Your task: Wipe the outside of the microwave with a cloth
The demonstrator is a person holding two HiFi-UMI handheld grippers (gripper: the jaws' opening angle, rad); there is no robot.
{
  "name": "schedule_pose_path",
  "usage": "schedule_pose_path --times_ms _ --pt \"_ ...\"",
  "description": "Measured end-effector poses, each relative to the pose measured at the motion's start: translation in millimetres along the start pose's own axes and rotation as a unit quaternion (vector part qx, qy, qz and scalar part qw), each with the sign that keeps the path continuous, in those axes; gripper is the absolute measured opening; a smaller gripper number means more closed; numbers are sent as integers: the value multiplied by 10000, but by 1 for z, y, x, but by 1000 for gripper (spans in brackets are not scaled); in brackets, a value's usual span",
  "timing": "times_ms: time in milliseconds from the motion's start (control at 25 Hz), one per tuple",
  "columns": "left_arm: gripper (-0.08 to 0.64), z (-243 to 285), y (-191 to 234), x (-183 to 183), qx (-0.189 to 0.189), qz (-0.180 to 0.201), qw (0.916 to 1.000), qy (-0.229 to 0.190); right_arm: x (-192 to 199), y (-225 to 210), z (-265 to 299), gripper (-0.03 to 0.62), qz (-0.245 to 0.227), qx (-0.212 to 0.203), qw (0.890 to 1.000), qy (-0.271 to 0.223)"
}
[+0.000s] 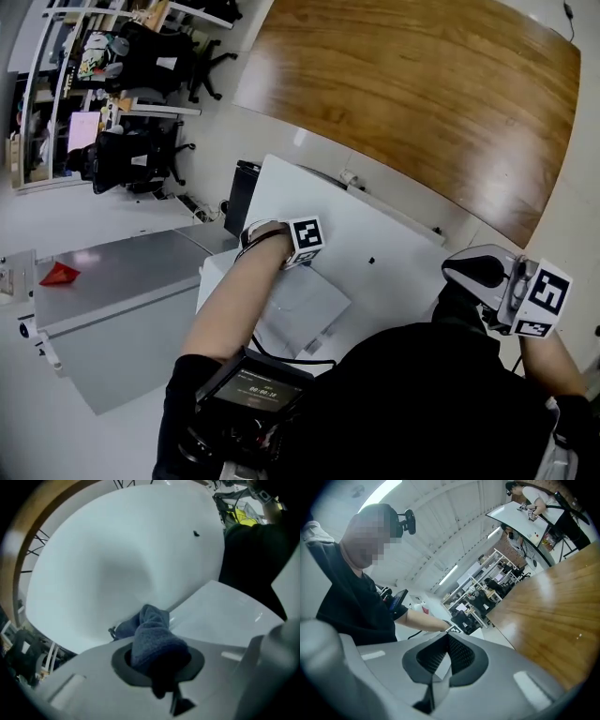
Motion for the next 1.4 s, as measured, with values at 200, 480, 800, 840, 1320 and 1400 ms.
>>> schedule_pose_path --times_ms 200,480,800,840,1320,1400 --pt "54 -39 -28 7 -16 292 9960 -840 -6 9 11 5 -35 -248 9996 -102" --pt "54 -140 -101 104 -272 546 9891 -1340 -30 33 53 5 -342 -946 9946 -262" --pt "46 -88 -91 66 -131 831 9928 -852 -32 34 62 5 -408 -999 9939 -221" --pt "46 -76 -85 52 -44 879 9929 -800 -28 29 57 5 -369 -899 9951 -203" --pt "54 -18 -73 -22 110 1115 9922 -537 -1 26 -6 5 -63 -153 9998 -131" --pt "54 -60 -91 -5 131 1027 9892 -1036 -8 30 0 5 -129 -289 9994 -168"
Point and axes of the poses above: the fingertips, and each gripper's own axes: z forward along the fingers, y to its left, x out of its underside, the point moved 3 cm from there along -z, backward along the fingers, and after that the axes turned 11 degrees about -z, right-handed, at the moved point
